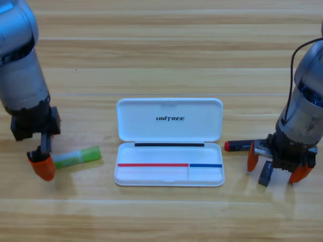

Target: Clean up eraser and pencils

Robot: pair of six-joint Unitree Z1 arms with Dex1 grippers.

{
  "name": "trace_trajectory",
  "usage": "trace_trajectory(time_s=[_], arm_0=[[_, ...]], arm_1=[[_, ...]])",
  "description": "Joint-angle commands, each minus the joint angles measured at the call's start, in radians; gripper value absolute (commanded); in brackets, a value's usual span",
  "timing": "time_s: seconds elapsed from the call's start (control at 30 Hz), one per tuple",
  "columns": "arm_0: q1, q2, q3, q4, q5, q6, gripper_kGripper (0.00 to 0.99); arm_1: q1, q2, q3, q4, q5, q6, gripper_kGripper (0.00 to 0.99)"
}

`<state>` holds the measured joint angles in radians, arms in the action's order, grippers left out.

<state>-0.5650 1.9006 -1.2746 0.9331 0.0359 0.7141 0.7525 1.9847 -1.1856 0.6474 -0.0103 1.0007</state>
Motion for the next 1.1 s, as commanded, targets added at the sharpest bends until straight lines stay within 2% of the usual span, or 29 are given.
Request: trace_trajectory(time_s=[0.03,0.07,0.2,0.33,0.47,0.57,0.6,0.67,0.73,0.8,0.97,1.1], arm_0=[[0.023,0.034,0.061,-0.039,-0.019,0.002,0.982],[0.023,0.034,0.07,-0.048,-0.019,-0.002,0.982],[0.023,0.041,0.096,-0.076,-0.019,-0.008,0.982],[0.023,0.048,0.103,-0.083,-0.019,-0.01,0.982],[0.023,0.041,0.106,-0.083,-0.019,-0.008,0.982],[0.023,0.038,0.109,-0.083,-0.019,-0.008,0.982],[0.023,0.038,0.11,-0.085,-0.019,-0.008,0.982],[0.023,0.037,0.113,-0.092,-0.019,-0.008,0.982],[0.023,0.037,0.12,-0.106,-0.019,-0.008,0.983],[0.023,0.037,0.124,-0.125,-0.021,-0.007,0.988],[0.023,0.038,0.107,-0.14,-0.027,0.007,0.989],[0.023,0.046,0.078,-0.138,-0.019,0.005,0.989]], arm_1=[[0.002,0.103,0.0,0.043,-0.008,-0.001,0.784],[0.005,0.111,-0.009,0.052,-0.007,-0.001,0.706],[0.019,0.118,-0.035,0.075,0.006,-0.036,0.272],[0.027,0.128,-0.06,0.09,0.001,-0.047,0.0],[0.031,0.131,-0.091,0.109,-0.007,-0.116,0.0],[0.057,0.103,-0.174,0.206,-0.01,-0.301,0.0],[0.074,0.091,-0.213,0.248,-0.039,-0.364,0.0],[0.108,0.072,-0.282,0.314,-0.086,-0.625,0.0],[0.14,0.059,-0.328,0.359,-0.091,-1.064,0.0],[0.153,0.052,-0.338,0.36,-0.122,-1.16,0.0],[0.171,0.06,-0.342,0.385,-0.037,-1.458,0.0],[0.183,0.086,-0.368,0.385,0.009,-1.559,0.0]])
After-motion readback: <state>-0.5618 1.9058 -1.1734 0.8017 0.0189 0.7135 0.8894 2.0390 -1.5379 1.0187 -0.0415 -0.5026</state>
